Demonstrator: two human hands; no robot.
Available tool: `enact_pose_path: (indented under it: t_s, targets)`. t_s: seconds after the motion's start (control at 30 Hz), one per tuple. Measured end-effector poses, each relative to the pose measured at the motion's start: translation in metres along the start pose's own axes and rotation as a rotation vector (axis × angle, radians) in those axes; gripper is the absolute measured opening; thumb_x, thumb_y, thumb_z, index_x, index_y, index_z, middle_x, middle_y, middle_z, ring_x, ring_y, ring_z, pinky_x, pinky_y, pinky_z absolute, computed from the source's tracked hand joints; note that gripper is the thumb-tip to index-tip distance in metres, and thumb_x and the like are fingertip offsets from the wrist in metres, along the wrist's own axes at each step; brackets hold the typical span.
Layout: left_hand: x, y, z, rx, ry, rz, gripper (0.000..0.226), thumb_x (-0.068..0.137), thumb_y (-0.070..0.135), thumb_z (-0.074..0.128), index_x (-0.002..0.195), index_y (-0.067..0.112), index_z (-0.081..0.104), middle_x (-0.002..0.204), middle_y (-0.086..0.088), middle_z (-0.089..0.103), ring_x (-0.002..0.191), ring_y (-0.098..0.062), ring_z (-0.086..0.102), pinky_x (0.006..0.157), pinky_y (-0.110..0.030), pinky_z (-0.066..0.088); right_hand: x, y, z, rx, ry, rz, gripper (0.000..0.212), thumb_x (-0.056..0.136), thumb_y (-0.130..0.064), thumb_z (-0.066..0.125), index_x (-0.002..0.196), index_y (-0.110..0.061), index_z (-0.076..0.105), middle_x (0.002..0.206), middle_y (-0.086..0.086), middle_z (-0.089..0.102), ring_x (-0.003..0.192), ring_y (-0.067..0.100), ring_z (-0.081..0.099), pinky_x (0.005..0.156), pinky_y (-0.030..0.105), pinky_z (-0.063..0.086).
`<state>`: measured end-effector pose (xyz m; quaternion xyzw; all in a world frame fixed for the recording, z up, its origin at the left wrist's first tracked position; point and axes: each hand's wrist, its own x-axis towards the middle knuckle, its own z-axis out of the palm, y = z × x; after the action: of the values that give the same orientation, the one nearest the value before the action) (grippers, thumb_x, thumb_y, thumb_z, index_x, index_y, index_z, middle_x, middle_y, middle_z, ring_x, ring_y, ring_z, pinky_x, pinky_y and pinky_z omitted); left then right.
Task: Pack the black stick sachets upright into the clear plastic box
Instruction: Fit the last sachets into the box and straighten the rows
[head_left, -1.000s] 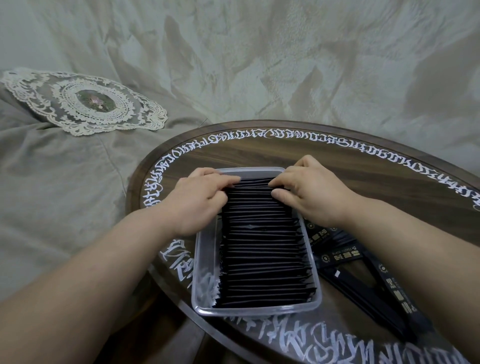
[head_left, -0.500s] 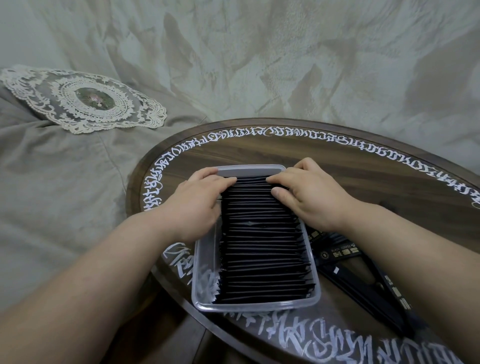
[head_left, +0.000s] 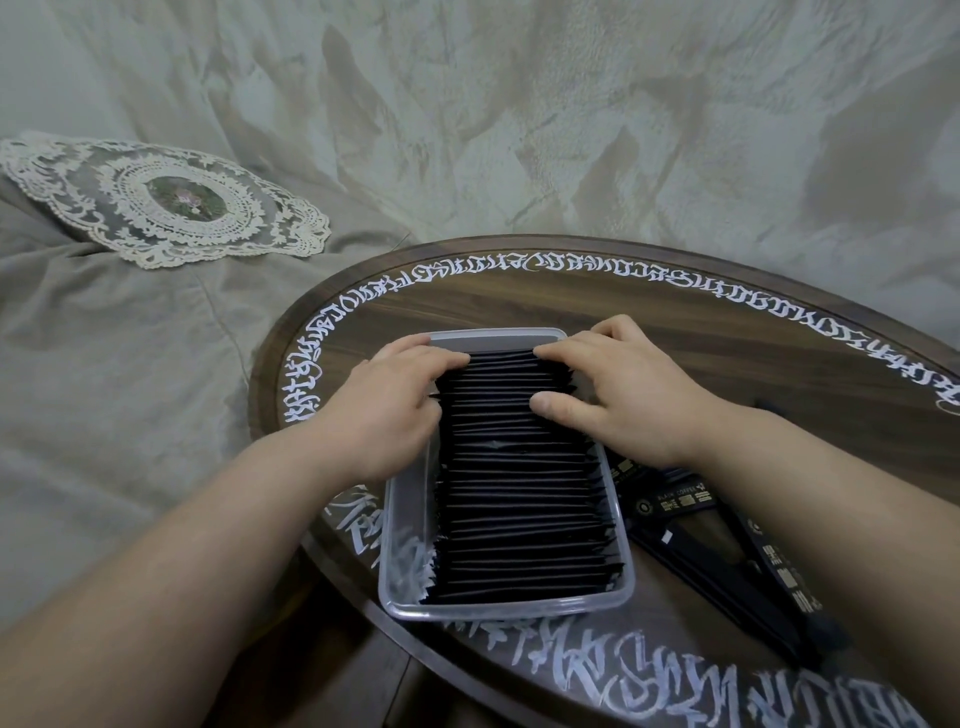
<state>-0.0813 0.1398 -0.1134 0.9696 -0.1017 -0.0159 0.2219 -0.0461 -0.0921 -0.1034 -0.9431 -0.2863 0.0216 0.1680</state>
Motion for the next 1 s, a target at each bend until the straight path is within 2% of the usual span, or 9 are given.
enact_pose_path:
  t_s: [0.1,0.17,0.2,0.27,0.33,0.5,0.7,0.9,1.0]
  targets:
    - [-0.005,-0.001,0.001,-0.083,0.103,0.072,0.05,0.088,0.013,0.045,0.136,0.025,0.05,0.14,0.014,0.046,0.141,-0.006,0.023,0.114,-0.018,0.015,-0.005,0.0,-0.004,0.016,0.067,-0.06,0.067,0.077,-0.065,0.047,0.134,-0.028,0.05,0.127,-0.016,0.053,0.121,0.013,0.031,0.103,0.035,0.035]
    - [-0.01,0.0,-0.002,-0.068,0.17,0.16,0.039,0.084,0.035,0.051,0.12,0.029,0.064,0.126,0.019,0.054,0.13,-0.004,0.039,0.106,-0.01,0.021,-0.009,-0.001,-0.007,0.042,0.154,-0.148,0.047,0.079,-0.055,0.059,0.118,-0.027,0.063,0.116,-0.015,0.061,0.114,0.014,0.038,0.096,0.028,0.038]
    - [-0.013,0.0,-0.004,-0.045,0.189,0.209,0.032,0.081,0.042,0.055,0.107,0.031,0.069,0.116,0.021,0.058,0.119,-0.004,0.048,0.101,-0.012,0.029,-0.011,-0.002,-0.009,0.047,0.188,-0.19,0.033,0.079,-0.047,0.065,0.105,-0.027,0.068,0.105,-0.015,0.064,0.109,0.014,0.041,0.09,0.026,0.039]
    - [-0.019,0.002,-0.008,0.026,0.209,0.281,0.016,0.078,0.042,0.063,0.087,0.033,0.072,0.098,0.021,0.06,0.096,-0.008,0.057,0.087,-0.02,0.04,-0.016,-0.005,-0.01,0.019,0.214,-0.244,0.011,0.077,-0.037,0.071,0.083,-0.027,0.07,0.086,-0.016,0.06,0.099,0.011,0.042,0.079,0.024,0.04]
    - [-0.025,0.005,-0.009,0.093,0.202,0.316,0.006,0.077,0.036,0.071,0.081,0.032,0.073,0.088,0.018,0.056,0.084,-0.01,0.058,0.077,-0.027,0.045,-0.021,-0.006,-0.009,-0.016,0.193,-0.259,0.007,0.076,-0.033,0.074,0.075,-0.028,0.07,0.078,-0.018,0.053,0.092,0.01,0.041,0.073,0.025,0.042]
    - [-0.034,0.008,-0.01,0.115,0.148,0.273,0.009,0.077,0.027,0.079,0.084,0.031,0.076,0.075,0.022,0.045,0.072,-0.003,0.052,0.069,-0.03,0.049,-0.031,-0.004,-0.009,-0.039,0.126,-0.23,0.005,0.076,-0.031,0.076,0.074,-0.029,0.071,0.075,-0.018,0.048,0.089,0.011,0.04,0.069,0.026,0.042]
    - [-0.035,0.011,-0.009,0.135,0.113,0.213,0.01,0.082,0.033,0.073,0.09,0.03,0.076,0.079,0.016,0.05,0.082,-0.008,0.058,0.075,-0.033,0.051,-0.033,-0.005,-0.011,-0.061,0.077,-0.194,0.006,0.078,-0.034,0.074,0.08,-0.029,0.075,0.075,-0.018,0.048,0.092,0.01,0.039,0.072,0.025,0.041]
    - [-0.034,0.01,-0.003,0.074,0.157,0.203,0.003,0.081,0.028,0.074,0.081,0.03,0.076,0.078,0.013,0.057,0.077,-0.007,0.057,0.07,-0.036,0.051,-0.031,-0.008,-0.011,-0.087,0.037,-0.193,0.01,0.083,-0.034,0.069,0.088,-0.028,0.075,0.079,-0.015,0.049,0.093,0.009,0.037,0.072,0.024,0.041]
    - [-0.035,0.009,-0.001,0.042,0.185,0.203,0.007,0.079,0.025,0.076,0.077,0.031,0.074,0.074,0.016,0.054,0.074,-0.005,0.055,0.067,-0.035,0.051,-0.031,-0.009,-0.009,-0.103,0.055,-0.214,0.007,0.082,-0.028,0.068,0.079,-0.024,0.074,0.076,-0.012,0.051,0.089,0.012,0.04,0.07,0.027,0.044]
